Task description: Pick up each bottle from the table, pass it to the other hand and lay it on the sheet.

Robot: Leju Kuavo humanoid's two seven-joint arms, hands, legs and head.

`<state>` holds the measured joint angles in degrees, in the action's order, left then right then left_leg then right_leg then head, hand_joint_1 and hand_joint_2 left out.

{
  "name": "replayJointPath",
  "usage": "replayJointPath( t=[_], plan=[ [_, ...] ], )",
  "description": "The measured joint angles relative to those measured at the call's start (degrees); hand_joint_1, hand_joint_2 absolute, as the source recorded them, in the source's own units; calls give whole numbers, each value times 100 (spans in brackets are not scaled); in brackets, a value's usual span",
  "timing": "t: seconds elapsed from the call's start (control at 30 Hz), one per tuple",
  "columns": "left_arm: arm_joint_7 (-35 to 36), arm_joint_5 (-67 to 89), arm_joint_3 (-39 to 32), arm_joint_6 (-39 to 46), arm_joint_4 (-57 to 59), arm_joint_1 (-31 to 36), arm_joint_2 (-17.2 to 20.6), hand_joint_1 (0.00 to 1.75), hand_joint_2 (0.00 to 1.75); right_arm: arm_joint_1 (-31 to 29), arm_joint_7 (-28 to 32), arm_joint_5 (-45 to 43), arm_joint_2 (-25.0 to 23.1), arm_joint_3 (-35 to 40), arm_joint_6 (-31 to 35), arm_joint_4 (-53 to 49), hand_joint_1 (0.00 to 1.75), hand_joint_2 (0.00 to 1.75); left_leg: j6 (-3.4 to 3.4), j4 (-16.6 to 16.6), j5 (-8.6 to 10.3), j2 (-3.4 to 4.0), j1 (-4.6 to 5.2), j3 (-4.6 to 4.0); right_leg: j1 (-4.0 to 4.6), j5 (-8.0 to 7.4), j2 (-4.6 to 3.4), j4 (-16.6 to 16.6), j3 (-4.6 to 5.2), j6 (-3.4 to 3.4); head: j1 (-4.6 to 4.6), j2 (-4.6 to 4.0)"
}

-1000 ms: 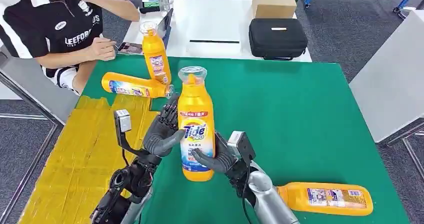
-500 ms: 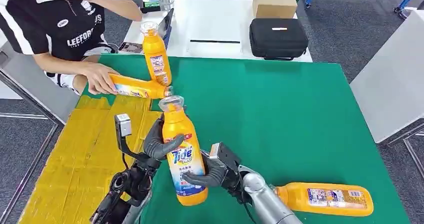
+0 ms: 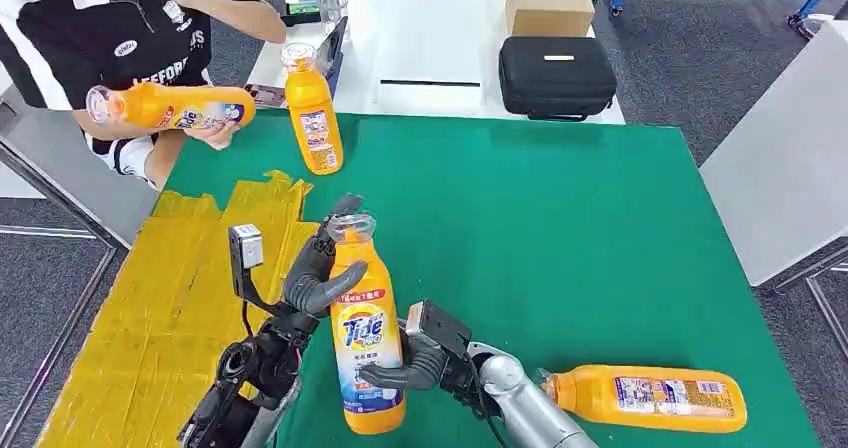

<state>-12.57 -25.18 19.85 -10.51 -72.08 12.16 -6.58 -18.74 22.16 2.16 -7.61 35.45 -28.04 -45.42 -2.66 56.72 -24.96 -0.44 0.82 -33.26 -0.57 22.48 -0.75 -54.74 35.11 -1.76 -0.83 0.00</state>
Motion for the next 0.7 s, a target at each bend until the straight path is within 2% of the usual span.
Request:
replayJointPath(
  t=[0.33,0.5,0.57,0.6,0.67,0.7],
  plan=[
    [7,9,-9,17,-2,22,-2,173,175,89,-109,-79,2,-9,146,-2,175,175,0,0,0,1,0,0,0,0,0,0,1,0,0,0],
    [7,13,-9,15,-2,31,-2,159,175,104,-109,-118,2,-11,175,-4,175,175,0,0,0,1,0,0,0,0,0,0,1,0,0,0],
    [7,15,-9,9,0,31,-2,147,175,117,-109,-172,2,-17,203,-13,175,175,0,0,0,1,0,0,0,0,0,0,1,0,0,0],
    [7,15,-9,7,-2,31,-2,140,175,124,-109,-206,7,-24,208,-20,175,175,0,0,0,1,0,0,0,0,0,0,1,0,0,0],
    [7,44,-9,-7,0,30,-2,99,175,142,-109,-258,22,-55,249,-39,175,175,0,0,0,0,0,0,0,0,0,0,1,0,0,0],
    [7,52,-9,-22,0,30,-2,33,175,155,-109,-273,33,-90,287,-68,175,175,0,0,0,0,0,0,0,0,0,0,1,0,0,0]
  ],
)
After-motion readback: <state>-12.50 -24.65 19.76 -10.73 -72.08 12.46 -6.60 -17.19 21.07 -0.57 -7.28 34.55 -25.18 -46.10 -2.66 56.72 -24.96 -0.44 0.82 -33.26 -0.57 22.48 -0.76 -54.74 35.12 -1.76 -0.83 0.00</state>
